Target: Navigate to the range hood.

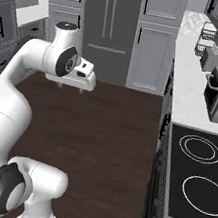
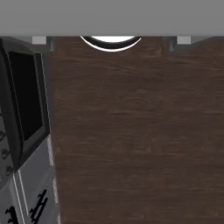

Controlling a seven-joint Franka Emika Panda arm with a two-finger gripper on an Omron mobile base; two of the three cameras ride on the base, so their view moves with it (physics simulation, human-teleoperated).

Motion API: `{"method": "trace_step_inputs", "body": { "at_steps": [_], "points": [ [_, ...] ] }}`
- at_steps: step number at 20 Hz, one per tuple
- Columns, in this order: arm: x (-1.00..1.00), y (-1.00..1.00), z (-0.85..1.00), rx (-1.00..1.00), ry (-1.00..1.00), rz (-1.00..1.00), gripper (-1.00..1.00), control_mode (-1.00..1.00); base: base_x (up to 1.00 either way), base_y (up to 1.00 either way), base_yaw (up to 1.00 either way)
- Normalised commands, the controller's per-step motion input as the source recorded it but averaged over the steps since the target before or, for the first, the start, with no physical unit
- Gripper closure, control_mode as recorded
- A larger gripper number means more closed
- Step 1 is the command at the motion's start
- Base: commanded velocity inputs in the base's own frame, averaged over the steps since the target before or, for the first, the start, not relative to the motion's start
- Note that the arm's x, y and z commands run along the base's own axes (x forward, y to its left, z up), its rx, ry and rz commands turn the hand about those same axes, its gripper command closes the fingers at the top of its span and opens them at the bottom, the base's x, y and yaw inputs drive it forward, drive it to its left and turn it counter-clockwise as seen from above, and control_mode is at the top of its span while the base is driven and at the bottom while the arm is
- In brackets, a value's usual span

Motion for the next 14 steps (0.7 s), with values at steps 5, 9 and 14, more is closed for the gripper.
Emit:
{"method": "trace_step_inputs", "body": {
  "at_steps": [5, 9, 14],
  "points": [
    [0.00, 0.00, 0.00, 0.00, 0.00, 0.00, -1.00, 1.00, 0.82, 0.01, -0.59],
    [0.00, 0.00, 0.00, 0.00, 0.00, 0.00, -1.00, 1.00, 0.14, 0.00, -0.90],
    [0.00, 0.00, 0.00, 0.00, 0.00, 0.00, -1.00, 1.00, 0.00, 0.00, -0.99]
  ]
}}
